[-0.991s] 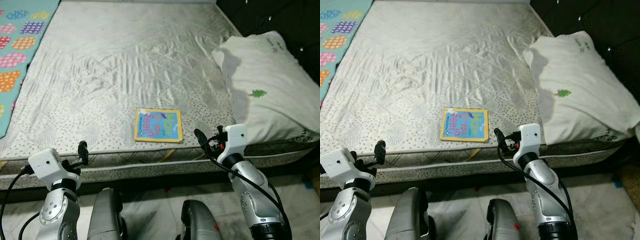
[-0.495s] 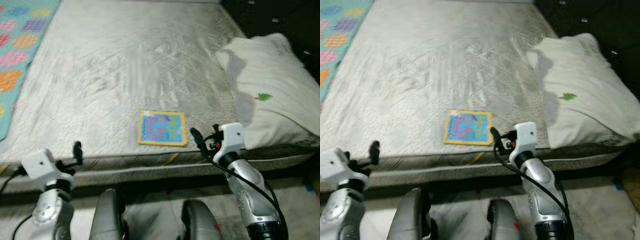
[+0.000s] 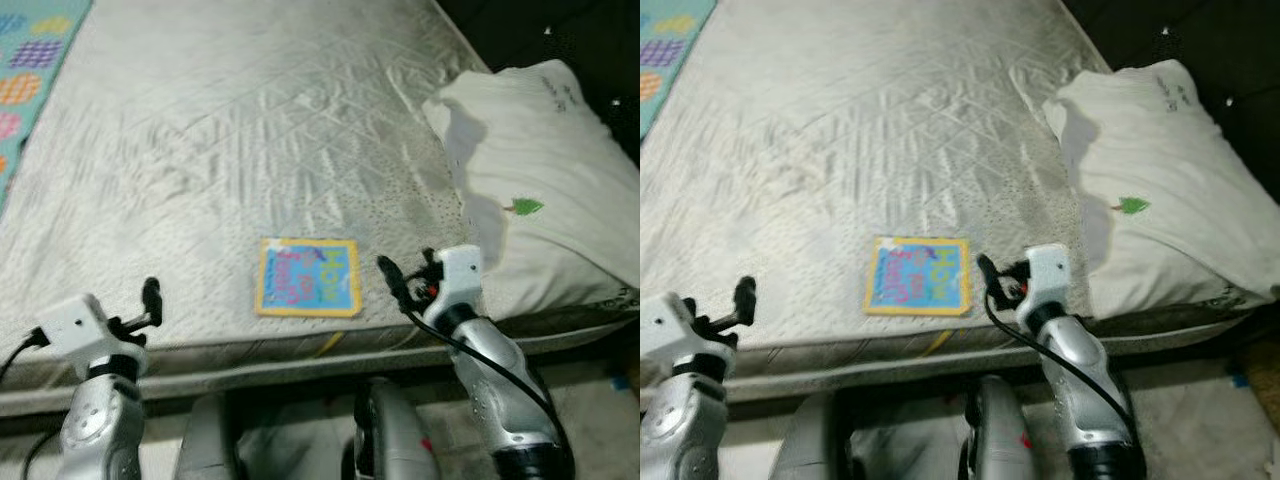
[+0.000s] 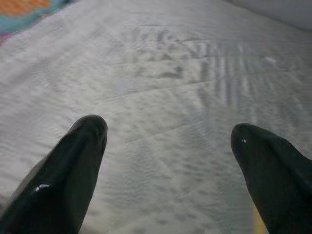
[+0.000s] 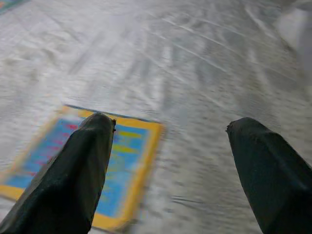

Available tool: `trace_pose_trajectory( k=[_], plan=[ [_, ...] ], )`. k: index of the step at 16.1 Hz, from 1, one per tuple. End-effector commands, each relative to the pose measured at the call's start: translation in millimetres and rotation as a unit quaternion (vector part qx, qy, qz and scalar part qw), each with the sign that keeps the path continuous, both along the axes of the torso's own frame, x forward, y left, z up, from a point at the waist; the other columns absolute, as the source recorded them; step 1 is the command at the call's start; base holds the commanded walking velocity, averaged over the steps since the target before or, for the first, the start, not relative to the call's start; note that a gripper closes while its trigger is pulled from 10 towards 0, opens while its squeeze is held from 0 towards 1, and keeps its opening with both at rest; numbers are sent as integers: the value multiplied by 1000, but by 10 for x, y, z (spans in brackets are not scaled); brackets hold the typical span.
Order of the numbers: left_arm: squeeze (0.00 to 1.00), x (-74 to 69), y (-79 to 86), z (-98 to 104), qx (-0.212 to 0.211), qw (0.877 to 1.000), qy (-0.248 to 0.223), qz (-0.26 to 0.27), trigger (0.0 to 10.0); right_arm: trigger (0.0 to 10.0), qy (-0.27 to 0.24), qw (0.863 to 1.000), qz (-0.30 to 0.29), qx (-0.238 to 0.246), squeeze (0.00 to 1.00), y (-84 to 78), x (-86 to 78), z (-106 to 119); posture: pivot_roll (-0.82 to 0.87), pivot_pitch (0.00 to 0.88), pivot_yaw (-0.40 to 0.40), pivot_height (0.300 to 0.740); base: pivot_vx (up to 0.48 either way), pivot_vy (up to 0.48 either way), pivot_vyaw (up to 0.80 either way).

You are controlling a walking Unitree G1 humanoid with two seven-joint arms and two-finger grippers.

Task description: Clean up the room

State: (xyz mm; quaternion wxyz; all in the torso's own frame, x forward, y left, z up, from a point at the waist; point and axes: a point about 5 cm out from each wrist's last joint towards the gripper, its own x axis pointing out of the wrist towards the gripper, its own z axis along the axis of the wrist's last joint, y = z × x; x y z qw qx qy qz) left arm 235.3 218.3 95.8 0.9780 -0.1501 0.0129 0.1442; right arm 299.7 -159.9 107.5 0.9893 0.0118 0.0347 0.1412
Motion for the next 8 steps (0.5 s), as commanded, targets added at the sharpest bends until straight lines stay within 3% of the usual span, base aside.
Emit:
trace_pose_trajectory(
  k=[1,4,8],
  plan=[
    [0,-25,21,-21,3,1000,10,6,10000,10000,3,1000,-11,5,0,-45,-23,-19,-70,176,-51,586,0,0,0],
    [0,-32,65,-28,-1,1000,14,17,10000,10000,6,1000,-14,5,0,-60,-31,-35,-67,173,-52,586,0,0,0],
    [0,26,278,33,13,999,8,47,10000,10000,9,1000,-6,0,0,-65,-50,-40,-69,171,-58,577,0,0,0]
  ],
)
